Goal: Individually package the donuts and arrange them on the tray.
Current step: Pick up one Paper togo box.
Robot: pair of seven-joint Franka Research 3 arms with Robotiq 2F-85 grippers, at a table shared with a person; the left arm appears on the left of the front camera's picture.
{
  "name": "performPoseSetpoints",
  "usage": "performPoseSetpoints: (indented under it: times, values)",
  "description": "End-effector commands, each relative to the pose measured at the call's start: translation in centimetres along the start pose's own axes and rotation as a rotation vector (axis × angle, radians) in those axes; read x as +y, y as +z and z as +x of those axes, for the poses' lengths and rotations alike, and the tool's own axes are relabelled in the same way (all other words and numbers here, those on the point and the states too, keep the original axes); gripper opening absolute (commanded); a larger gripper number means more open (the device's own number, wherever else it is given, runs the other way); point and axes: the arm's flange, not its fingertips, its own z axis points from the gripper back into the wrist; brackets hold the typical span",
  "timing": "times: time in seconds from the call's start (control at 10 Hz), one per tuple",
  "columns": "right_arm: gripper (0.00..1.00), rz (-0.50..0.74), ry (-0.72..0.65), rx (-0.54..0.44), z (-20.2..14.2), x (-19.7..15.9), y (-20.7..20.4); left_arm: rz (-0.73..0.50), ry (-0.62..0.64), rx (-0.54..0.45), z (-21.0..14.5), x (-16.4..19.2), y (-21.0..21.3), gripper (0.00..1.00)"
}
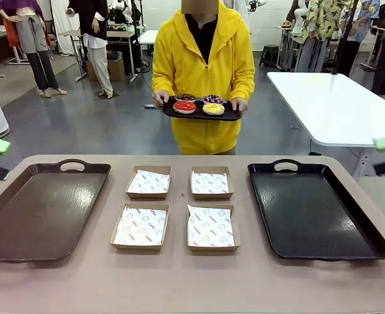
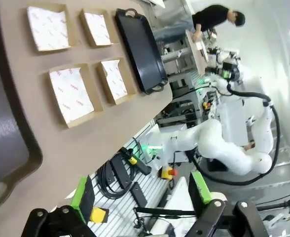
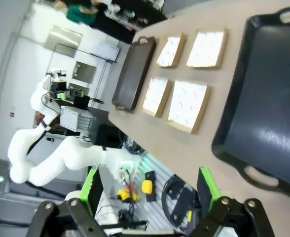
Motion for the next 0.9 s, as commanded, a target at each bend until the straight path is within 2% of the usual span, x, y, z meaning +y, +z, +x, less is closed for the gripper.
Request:
performPoseSetpoints:
  times: [0.0,0.3,0.5,0.7,0.8]
  values:
    - [1.00,0.020,-0.037,0.049,-5.3,-3.8,-2.1,-0.040,0.037,-0.026,-3.2,3.1,0.4,1.00]
    - [1.00,0.068,-0.088,0.089,-5.4,-6.7,-0.8,-0.130,0.088,-0.078,-5.0,6.6,3.6,1.00]
    - [1.00,0.083,-0.108,0.071,-5.8,-7.6,0.0,-0.130,0.136,-0.093,-5.7,8.4,4.8,1.00]
    - [1.00,0.097,-0.091,0.079,-5.8,-7.3,0.0,-0.091,0.156,-0.083,-5.8,8.6,4.8,1.00]
    - [1.00,0.081,-0.129,0.077,-4.6,-8.2,1.1,-0.129,0.159,-0.103,-5.1,8.5,5.5,1.00]
